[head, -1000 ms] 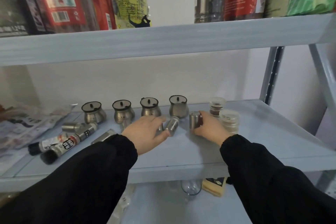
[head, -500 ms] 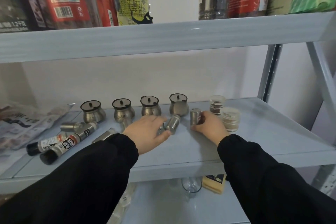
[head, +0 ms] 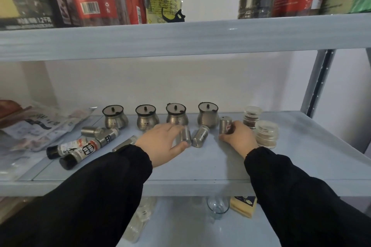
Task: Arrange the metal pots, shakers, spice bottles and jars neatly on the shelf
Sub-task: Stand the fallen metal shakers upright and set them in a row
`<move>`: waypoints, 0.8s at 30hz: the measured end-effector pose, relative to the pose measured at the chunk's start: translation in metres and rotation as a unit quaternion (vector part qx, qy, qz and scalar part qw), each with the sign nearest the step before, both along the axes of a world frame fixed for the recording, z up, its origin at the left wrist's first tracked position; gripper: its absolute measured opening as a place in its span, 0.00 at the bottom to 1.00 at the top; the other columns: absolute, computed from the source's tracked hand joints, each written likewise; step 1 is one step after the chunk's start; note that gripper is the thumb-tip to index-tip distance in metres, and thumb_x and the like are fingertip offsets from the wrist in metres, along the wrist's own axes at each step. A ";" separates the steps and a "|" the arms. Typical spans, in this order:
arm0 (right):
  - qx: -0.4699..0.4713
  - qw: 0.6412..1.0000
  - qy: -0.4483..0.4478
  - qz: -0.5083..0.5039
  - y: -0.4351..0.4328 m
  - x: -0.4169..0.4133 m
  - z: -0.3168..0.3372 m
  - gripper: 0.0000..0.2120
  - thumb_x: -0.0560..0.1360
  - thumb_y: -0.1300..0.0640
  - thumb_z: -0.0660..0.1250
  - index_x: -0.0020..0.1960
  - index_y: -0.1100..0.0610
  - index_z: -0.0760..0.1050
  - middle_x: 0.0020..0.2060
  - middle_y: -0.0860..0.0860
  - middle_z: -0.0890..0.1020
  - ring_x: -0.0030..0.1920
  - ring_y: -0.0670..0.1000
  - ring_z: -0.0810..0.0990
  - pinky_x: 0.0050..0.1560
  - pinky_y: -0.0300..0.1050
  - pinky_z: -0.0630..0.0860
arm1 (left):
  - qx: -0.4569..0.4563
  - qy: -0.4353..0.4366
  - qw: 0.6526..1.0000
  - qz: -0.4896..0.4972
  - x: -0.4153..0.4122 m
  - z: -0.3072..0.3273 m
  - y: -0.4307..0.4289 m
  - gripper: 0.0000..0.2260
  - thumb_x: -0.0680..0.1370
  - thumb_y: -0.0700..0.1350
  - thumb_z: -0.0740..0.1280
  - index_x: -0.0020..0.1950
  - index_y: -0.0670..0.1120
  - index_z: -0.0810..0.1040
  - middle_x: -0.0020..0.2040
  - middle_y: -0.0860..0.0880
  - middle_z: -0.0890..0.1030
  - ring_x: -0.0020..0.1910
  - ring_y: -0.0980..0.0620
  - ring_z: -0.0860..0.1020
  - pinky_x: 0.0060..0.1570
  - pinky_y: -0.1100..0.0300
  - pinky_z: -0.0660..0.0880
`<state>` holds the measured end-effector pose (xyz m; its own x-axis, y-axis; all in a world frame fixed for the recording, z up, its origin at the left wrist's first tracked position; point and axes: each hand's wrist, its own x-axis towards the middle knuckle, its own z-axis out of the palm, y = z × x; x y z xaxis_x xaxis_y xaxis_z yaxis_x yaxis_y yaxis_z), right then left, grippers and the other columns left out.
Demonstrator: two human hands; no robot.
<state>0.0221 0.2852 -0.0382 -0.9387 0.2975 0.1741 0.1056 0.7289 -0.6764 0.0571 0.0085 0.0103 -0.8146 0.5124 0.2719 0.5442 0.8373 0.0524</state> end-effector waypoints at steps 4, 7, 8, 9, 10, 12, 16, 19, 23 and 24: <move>-0.026 0.998 0.063 -0.005 -0.007 0.007 0.003 0.39 0.70 0.49 0.76 0.74 0.59 0.62 0.68 0.58 0.71 0.68 0.57 0.72 0.64 0.45 0.69 | -0.008 -0.008 1.000 0.009 -0.001 0.000 -0.006 0.27 0.80 0.63 0.53 0.76 0.54 0.60 0.72 0.50 0.70 0.72 0.49 0.66 0.68 0.54 0.65; 0.099 0.968 0.226 0.049 -0.019 0.014 0.013 0.39 0.73 0.52 0.73 0.77 0.58 0.58 0.75 0.57 0.62 0.77 0.54 0.58 0.71 0.41 0.57 | -0.001 -0.024 1.000 0.018 -0.006 0.001 -0.015 0.27 0.80 0.64 0.53 0.76 0.54 0.61 0.73 0.50 0.69 0.72 0.49 0.65 0.69 0.54 0.65; 0.152 0.951 0.255 0.087 -0.024 0.012 0.017 0.36 0.73 0.55 0.71 0.77 0.57 0.59 0.75 0.55 0.63 0.78 0.53 0.56 0.72 0.41 0.57 | 0.000 -0.027 0.999 0.019 -0.008 0.002 -0.017 0.27 0.80 0.64 0.53 0.76 0.54 0.61 0.73 0.50 0.69 0.73 0.49 0.65 0.69 0.54 0.64; 0.202 0.936 0.257 0.132 -0.029 0.009 0.020 0.33 0.74 0.57 0.70 0.76 0.55 0.61 0.75 0.54 0.64 0.78 0.52 0.56 0.71 0.41 0.59 | 0.001 -0.028 0.999 0.020 -0.009 0.002 -0.020 0.27 0.80 0.64 0.53 0.76 0.54 0.61 0.73 0.50 0.69 0.72 0.49 0.65 0.69 0.54 0.64; 0.245 0.924 0.236 0.176 -0.035 0.005 0.022 0.31 0.74 0.59 0.68 0.74 0.54 0.63 0.74 0.53 0.65 0.77 0.53 0.59 0.69 0.42 0.63 | 0.001 -0.027 0.999 0.019 -0.010 0.003 -0.023 0.27 0.79 0.64 0.53 0.76 0.54 0.61 0.73 0.50 0.70 0.72 0.49 0.65 0.69 0.53 0.65; 0.314 0.905 0.158 0.241 -0.047 -0.002 0.023 0.30 0.74 0.63 0.65 0.74 0.53 0.64 0.73 0.53 0.66 0.74 0.56 0.65 0.66 0.46 0.67 | 0.002 -0.025 1.000 0.017 -0.010 0.003 -0.028 0.28 0.79 0.65 0.52 0.76 0.54 0.61 0.72 0.50 0.71 0.72 0.48 0.66 0.68 0.52 0.66; 0.417 0.870 0.020 0.263 -0.061 -0.007 0.021 0.28 0.77 0.67 0.61 0.76 0.54 0.64 0.73 0.54 0.68 0.74 0.57 0.64 0.72 0.53 0.65 | 0.000 -0.029 1.000 0.009 -0.005 0.000 -0.040 0.27 0.80 0.64 0.52 0.76 0.54 0.60 0.72 0.50 0.70 0.71 0.49 0.66 0.67 0.53 0.67; 0.433 0.865 0.006 0.253 -0.061 -0.009 0.019 0.24 0.79 0.65 0.59 0.73 0.53 0.68 0.70 0.53 0.72 0.71 0.57 0.69 0.67 0.54 0.69 | 0.002 -0.033 0.999 0.003 -0.003 -0.002 -0.047 0.27 0.80 0.64 0.52 0.76 0.54 0.61 0.68 0.50 0.72 0.68 0.50 0.68 0.65 0.54 0.68; 0.427 0.871 0.019 0.244 -0.064 -0.011 0.019 0.16 0.77 0.63 0.60 0.63 0.52 0.74 0.59 0.53 0.78 0.57 0.58 0.78 0.52 0.50 0.75 | 0.008 -0.039 0.999 -0.004 -0.002 -0.002 -0.053 0.26 0.80 0.63 0.53 0.76 0.54 0.61 0.68 0.50 0.73 0.68 0.50 0.68 0.65 0.55 0.67; 0.420 0.875 0.016 0.241 -0.065 -0.010 0.019 0.15 0.77 0.62 0.61 0.61 0.52 0.75 0.57 0.53 0.78 0.55 0.57 0.79 0.50 0.49 0.75 | 0.008 -0.038 0.999 -0.004 -0.002 -0.002 -0.054 0.26 0.81 0.63 0.53 0.76 0.54 0.61 0.69 0.50 0.72 0.69 0.50 0.68 0.65 0.55 0.67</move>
